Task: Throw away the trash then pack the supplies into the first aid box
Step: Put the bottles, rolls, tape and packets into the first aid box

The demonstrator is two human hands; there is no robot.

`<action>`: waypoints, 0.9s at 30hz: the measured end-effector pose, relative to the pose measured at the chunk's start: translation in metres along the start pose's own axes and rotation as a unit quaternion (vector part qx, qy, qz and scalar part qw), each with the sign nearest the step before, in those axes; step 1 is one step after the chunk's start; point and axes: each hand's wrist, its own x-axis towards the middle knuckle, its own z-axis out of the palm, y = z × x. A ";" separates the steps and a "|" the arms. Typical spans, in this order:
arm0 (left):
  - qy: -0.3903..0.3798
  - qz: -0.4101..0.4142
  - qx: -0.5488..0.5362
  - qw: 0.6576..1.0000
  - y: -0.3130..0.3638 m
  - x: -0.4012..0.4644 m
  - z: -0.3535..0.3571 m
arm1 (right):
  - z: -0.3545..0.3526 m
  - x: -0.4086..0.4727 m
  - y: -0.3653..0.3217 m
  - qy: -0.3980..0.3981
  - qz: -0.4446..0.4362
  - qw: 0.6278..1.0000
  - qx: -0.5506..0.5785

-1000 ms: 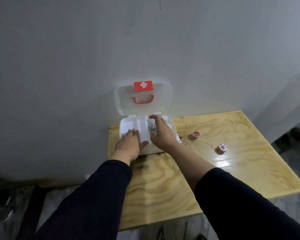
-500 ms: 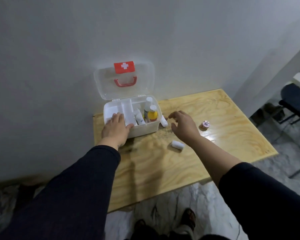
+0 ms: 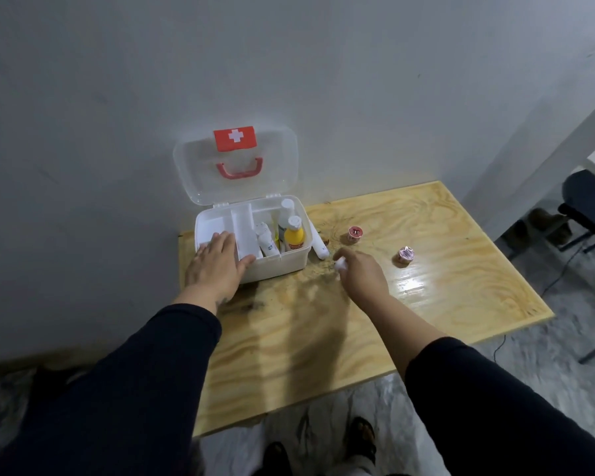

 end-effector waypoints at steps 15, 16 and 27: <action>-0.002 -0.037 -0.002 0.999 -0.009 -0.005 0.009 | 0.030 0.095 -0.035 -0.038 0.039 0.998 -0.025; -0.004 -0.039 -0.002 0.999 -0.008 -0.005 0.008 | 0.033 0.094 -0.033 -0.034 0.038 0.998 -0.031; -0.004 -0.032 -0.011 0.999 -0.007 -0.011 0.002 | -0.012 0.078 -0.059 0.008 0.060 0.996 0.061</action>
